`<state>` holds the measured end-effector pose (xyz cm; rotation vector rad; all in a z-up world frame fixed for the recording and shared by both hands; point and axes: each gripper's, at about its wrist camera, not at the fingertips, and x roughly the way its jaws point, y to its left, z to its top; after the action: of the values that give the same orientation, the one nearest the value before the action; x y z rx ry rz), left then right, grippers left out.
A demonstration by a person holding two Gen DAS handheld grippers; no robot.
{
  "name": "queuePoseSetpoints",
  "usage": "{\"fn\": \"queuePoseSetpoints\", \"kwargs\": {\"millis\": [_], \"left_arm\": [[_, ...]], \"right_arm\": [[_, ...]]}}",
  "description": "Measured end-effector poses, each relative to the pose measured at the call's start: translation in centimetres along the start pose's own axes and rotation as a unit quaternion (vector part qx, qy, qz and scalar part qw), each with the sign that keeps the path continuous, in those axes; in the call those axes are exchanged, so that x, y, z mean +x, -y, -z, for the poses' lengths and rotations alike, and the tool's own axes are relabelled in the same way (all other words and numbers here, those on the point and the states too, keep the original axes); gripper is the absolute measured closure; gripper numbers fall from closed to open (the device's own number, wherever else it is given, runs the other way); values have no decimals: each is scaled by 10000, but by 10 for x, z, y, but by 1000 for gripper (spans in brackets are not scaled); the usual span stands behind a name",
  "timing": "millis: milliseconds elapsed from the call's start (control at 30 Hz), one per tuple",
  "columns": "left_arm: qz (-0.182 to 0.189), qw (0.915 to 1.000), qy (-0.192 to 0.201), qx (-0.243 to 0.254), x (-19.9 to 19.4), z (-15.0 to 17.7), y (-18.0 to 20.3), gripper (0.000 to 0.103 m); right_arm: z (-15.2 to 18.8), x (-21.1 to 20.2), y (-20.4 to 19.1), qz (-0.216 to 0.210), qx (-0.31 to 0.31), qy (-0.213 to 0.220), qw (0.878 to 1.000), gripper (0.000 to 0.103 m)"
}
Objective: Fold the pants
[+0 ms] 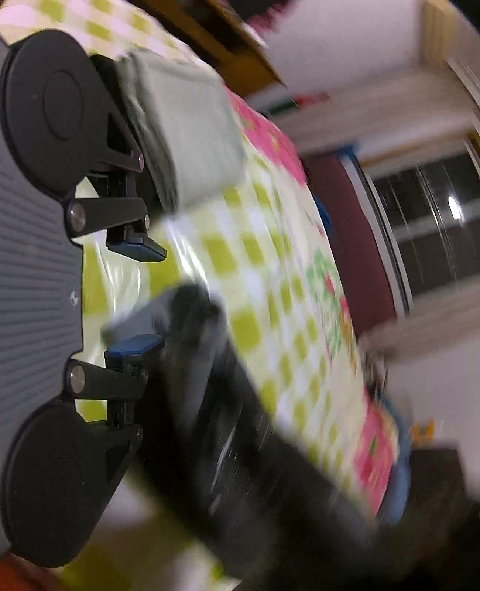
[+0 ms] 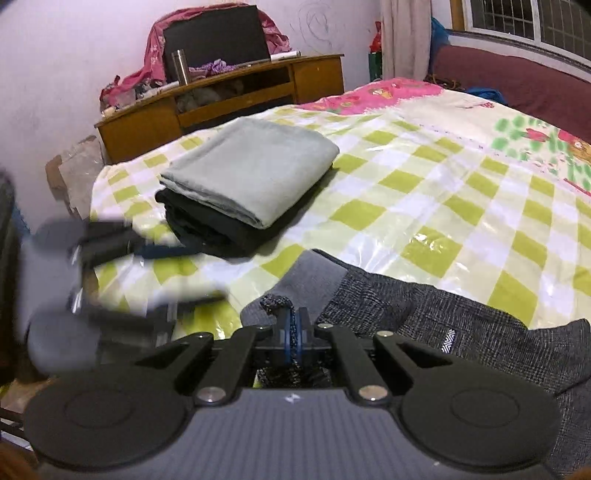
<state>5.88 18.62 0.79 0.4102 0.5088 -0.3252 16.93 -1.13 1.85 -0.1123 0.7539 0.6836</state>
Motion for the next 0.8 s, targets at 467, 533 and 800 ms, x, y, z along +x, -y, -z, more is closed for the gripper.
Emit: {"fn": "queuePoseSetpoints", "kwargs": {"millis": [467,533,800], "left_arm": [[-1403,9867,603,553,33,-20,-3,48],[-1421,9890,223,346,45,-7,-9,48],[-1295,9901,-195,498,32,10,18,47]], "right_arm": [[-29,-14,-11,-311,247,316,9987,99],[-25,5,-11,-367,232,114,9990,100],[25,51,-27,-649,248,-388,9968,93]]}}
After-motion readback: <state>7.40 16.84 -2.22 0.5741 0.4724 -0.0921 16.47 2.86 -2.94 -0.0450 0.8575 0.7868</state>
